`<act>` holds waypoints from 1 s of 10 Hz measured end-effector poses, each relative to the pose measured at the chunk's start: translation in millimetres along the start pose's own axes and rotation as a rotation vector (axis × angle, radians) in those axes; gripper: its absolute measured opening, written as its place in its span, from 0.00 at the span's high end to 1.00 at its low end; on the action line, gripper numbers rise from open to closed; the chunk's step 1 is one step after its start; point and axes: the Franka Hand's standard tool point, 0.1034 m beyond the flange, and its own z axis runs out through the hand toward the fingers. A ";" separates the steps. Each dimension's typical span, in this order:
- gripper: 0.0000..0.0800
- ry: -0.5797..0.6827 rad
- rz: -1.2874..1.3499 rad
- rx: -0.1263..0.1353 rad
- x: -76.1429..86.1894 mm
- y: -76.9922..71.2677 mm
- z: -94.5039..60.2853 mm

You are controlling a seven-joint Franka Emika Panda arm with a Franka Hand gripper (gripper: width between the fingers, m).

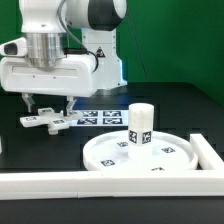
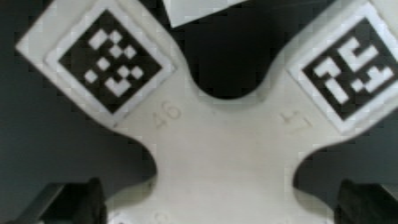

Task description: Assemble round table

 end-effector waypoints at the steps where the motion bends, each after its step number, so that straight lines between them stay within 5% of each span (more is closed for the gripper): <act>1: 0.19 -0.002 0.000 -0.001 -0.7 0.1 0.9; 9: 0.19 -0.026 -0.011 -0.007 -8.3 -2.3 11.2; 10: 0.35 -0.026 -0.013 -0.006 -8.3 -3.4 11.2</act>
Offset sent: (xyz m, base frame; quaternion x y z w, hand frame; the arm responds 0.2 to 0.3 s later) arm -0.0015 0.0018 -0.0050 -0.0047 0.0048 -0.0002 1.0000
